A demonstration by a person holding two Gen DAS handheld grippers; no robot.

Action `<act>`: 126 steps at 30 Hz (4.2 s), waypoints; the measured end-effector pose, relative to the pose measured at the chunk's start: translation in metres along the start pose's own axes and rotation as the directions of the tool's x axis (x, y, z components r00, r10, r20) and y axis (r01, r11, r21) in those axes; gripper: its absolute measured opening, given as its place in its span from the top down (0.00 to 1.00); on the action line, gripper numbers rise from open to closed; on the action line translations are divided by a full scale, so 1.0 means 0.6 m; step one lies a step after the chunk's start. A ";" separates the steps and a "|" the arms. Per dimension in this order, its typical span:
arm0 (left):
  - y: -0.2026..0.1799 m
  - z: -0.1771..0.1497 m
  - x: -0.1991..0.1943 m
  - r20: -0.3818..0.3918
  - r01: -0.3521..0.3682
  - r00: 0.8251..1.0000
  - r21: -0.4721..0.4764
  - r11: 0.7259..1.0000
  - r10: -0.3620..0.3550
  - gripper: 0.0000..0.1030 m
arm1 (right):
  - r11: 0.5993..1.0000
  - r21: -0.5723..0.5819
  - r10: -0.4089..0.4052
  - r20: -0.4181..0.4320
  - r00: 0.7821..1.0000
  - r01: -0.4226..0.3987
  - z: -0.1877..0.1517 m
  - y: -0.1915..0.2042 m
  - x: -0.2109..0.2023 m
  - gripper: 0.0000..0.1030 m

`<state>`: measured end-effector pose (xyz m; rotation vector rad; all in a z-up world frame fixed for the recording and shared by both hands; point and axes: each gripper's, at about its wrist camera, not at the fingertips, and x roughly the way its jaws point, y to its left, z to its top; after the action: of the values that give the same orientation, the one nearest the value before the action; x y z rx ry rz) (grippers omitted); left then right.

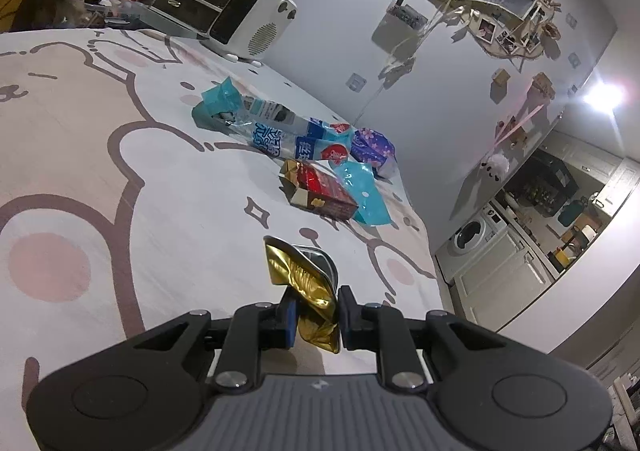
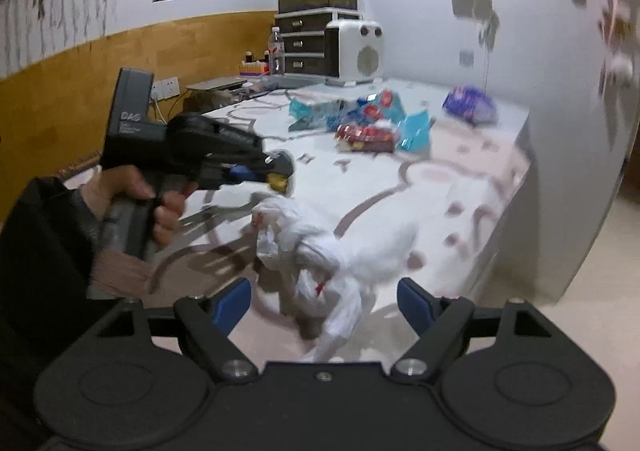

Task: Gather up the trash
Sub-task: 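Lift the gold wrapper with the left tool while the right tool holds the plastic bag, then carry the gold wrapper and white plastic bag over the bin with both tools, then open the right tool to drop the bag while the left tool releases the wrapper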

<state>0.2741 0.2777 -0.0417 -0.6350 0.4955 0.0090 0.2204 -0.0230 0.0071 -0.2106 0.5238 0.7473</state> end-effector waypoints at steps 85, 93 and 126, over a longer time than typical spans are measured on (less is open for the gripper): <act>-0.460 -0.432 0.035 -0.264 0.221 0.960 0.500 0.837 -0.096 0.87 | 0.720 0.512 -0.493 -0.098 0.865 0.468 -0.315 -0.291 -0.240 0.54; -0.428 -0.493 0.169 -0.356 0.191 0.934 0.476 0.858 -0.010 0.87 | 0.647 0.580 -0.471 -0.207 0.858 0.495 -0.399 -0.349 -0.175 0.54; -0.154 -0.805 0.653 -0.818 0.122 0.576 0.099 0.988 0.011 0.87 | 0.455 0.687 -0.184 -0.550 0.814 0.567 -0.661 -0.523 0.241 0.54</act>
<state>0.4221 -0.1279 -0.4989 -0.4771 1.3823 -0.4063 0.3770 -0.3076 -0.4068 0.4373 1.1449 -0.0922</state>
